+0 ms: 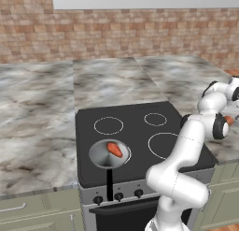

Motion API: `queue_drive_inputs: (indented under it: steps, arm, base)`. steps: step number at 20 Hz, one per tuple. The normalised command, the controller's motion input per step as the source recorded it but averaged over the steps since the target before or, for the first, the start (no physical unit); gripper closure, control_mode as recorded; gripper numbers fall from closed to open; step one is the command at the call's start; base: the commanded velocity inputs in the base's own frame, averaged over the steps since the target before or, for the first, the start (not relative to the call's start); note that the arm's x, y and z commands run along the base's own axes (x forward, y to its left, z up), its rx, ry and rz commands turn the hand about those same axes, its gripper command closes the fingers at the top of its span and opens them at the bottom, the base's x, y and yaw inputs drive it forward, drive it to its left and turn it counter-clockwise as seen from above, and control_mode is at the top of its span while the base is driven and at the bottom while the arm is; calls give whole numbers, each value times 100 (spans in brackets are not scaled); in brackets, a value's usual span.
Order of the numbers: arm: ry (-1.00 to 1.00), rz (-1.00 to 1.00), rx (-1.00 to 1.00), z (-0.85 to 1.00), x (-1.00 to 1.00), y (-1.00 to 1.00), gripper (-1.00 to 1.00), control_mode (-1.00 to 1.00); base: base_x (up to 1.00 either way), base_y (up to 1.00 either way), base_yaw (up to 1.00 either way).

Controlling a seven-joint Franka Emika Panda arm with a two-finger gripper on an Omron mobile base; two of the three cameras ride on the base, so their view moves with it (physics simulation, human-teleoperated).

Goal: Put the sweet potato and onion in the pan. Then turn on the front left burner and set the heat to medium.

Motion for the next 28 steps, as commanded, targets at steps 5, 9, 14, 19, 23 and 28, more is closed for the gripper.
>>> queue_drive_inputs:
  steps: [5,9,14,19,23,28]
  arm:
    - [2,-5,0,0,0,-3,-100,-100]
    - [5,-5,1,-6,-1,0,-100,-100]
    - [0,-2,0,-1,-27,4,-100,-100]
    - [0,0,0,0,-51,12,-100,-100]
    - [1,0,0,0,-26,5,-100,-100]
    - [1,0,0,-14,0,6,-100,-100]
  base:
    - [0,0,0]
    - [0,0,0]
    - [0,0,0]
    - [0,0,0]
    - [0,0,0]
    - [0,0,0]
